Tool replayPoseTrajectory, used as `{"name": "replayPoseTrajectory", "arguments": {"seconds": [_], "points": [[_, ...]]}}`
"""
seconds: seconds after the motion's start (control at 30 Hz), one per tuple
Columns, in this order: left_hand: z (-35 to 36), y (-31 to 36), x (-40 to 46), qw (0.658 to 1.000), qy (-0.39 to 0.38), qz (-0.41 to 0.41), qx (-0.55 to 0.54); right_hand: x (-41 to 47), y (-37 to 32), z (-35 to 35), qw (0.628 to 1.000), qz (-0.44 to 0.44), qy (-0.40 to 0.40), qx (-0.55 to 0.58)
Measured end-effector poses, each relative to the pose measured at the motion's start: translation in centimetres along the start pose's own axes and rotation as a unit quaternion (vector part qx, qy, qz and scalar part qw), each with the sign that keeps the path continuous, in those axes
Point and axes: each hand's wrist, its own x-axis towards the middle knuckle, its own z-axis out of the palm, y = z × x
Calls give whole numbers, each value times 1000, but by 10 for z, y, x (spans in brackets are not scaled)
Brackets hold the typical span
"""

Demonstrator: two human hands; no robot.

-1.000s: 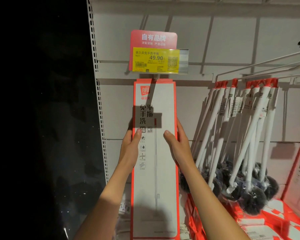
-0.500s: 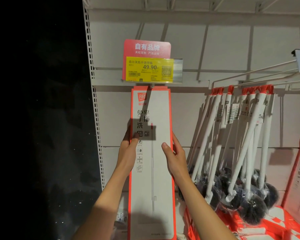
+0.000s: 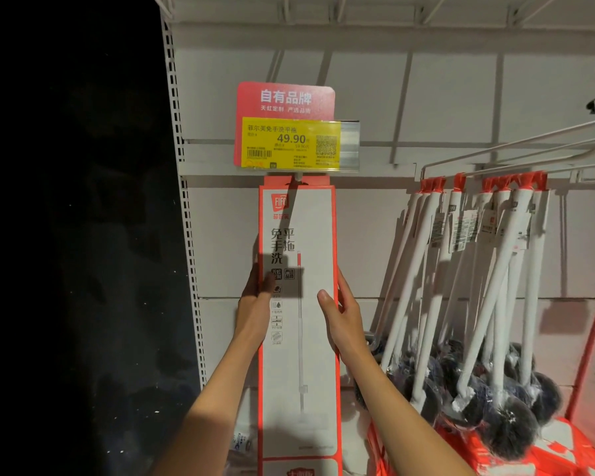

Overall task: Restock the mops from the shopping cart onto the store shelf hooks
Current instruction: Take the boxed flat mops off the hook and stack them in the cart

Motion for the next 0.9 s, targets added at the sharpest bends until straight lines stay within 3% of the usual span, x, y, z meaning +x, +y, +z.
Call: {"name": "replayPoseTrajectory", "arguments": {"seconds": [0.17, 0.4, 0.9], "points": [[1, -8, 6, 999, -8, -44, 17, 7, 9, -2, 1000, 10, -10, -25], [6, -18, 18, 999, -8, -8, 42, 17, 19, 1, 997, 18, -32, -68], [11, -35, 42, 998, -12, -21, 63, 27, 30, 4, 993, 22, -11, -117]]}}
